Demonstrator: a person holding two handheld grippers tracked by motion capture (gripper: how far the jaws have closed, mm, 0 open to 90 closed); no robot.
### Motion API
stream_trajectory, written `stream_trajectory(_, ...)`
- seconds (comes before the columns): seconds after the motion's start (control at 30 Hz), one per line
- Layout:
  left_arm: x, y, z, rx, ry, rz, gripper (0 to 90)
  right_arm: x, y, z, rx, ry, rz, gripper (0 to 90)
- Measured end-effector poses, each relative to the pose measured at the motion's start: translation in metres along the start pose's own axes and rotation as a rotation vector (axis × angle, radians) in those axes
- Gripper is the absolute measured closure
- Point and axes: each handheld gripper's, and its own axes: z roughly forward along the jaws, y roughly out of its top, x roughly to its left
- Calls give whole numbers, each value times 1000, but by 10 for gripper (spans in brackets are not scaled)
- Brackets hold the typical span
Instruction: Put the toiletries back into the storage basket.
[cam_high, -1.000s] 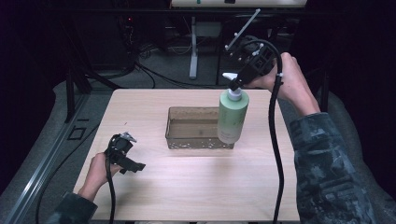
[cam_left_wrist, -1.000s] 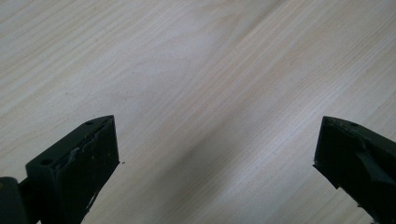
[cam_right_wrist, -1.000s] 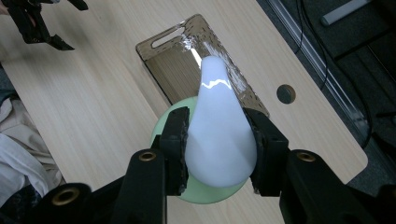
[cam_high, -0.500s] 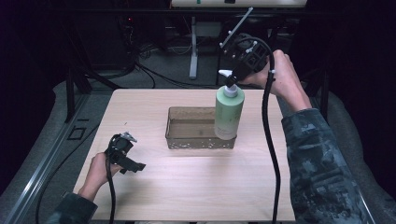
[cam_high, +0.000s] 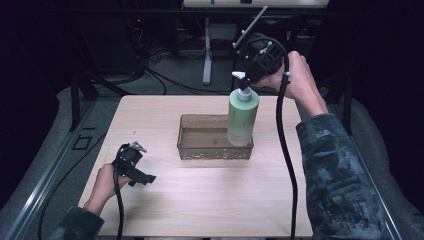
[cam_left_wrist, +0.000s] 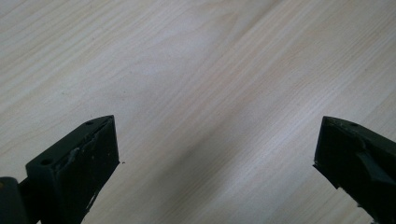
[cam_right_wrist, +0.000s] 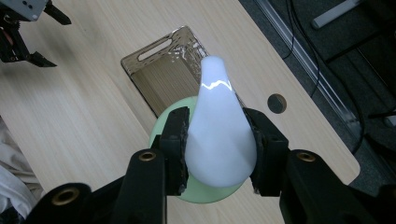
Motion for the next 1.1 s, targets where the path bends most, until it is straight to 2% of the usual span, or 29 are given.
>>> stream_trajectory(0.6,0,0,0,1,0,0,0,-11,5,12,-22,-17,28,631)
stream_trajectory(1.1,0,0,0,4,-1,5,0,-11,10,23,-47,-26,49,631)
